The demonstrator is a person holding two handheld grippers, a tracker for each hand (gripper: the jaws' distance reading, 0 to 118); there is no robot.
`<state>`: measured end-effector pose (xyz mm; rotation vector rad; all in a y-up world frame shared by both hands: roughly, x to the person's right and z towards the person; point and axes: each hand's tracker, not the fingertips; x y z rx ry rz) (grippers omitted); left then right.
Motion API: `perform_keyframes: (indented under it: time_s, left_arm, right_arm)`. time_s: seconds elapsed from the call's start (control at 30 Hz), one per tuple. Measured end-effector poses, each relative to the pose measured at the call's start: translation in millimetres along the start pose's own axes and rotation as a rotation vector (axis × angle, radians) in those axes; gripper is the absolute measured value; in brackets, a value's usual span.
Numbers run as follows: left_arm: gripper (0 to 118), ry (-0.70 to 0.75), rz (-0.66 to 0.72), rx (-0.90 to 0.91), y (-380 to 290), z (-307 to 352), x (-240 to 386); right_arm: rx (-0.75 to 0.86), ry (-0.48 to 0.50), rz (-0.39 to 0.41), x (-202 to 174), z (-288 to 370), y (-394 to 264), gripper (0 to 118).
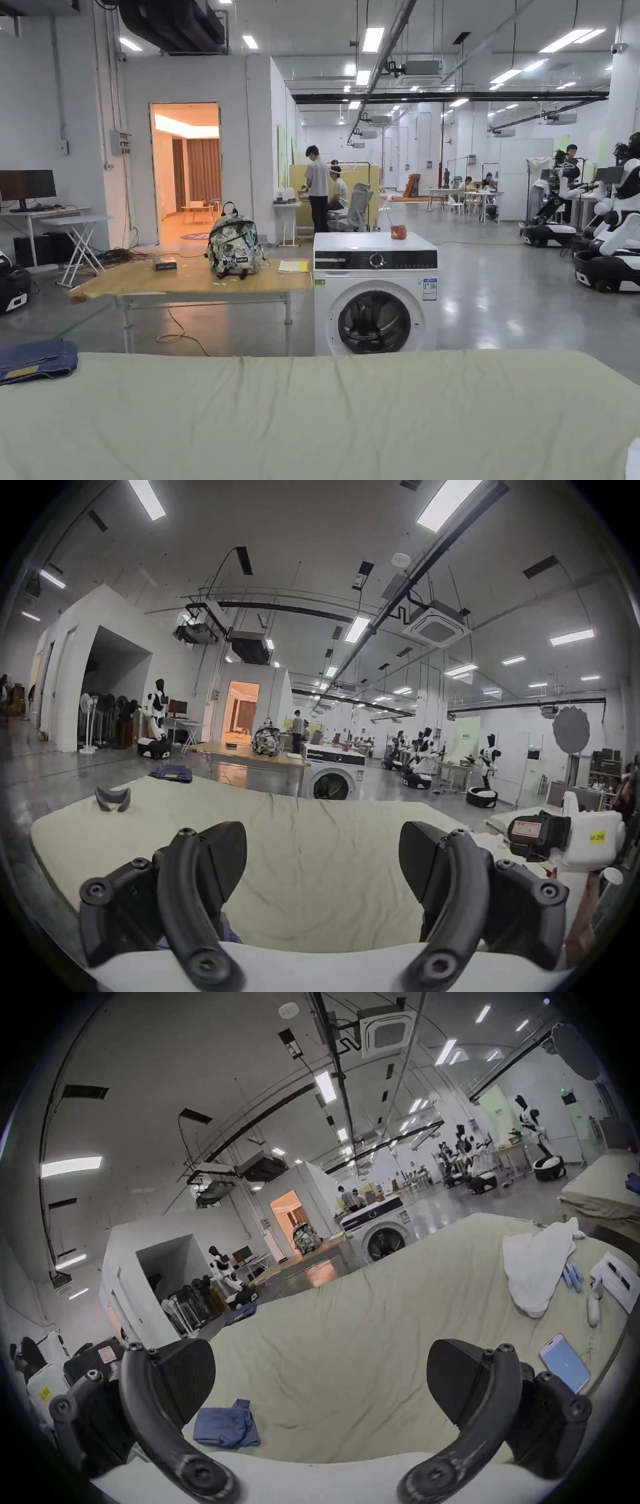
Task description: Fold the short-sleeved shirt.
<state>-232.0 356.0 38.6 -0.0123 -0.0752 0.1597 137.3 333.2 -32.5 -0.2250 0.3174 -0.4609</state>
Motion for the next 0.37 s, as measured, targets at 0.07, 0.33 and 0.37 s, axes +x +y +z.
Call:
perform_keyframes:
  time_s: [0.07, 0.33, 0.37]
  left_arm:
    - [92, 0.022, 0.005, 0.003, 0.0, 1.8, -2.3]
    - [92, 0.032, 0.023, 0.003, -0.8, 1.4, -8.6]
    - [92, 0.038, 0.011, 0.003, -1.3, 1.0, -7.7]
  right_arm:
    - [0.007, 0.007, -0.001, 0.0, -1.5, -1.8, 118]
    - [0.003, 0.040, -0.031, 4.5, -7.3, -7.8, 118]
    - [-0.001, 0.039, -0.029, 6.2, -8.0, -9.3, 118]
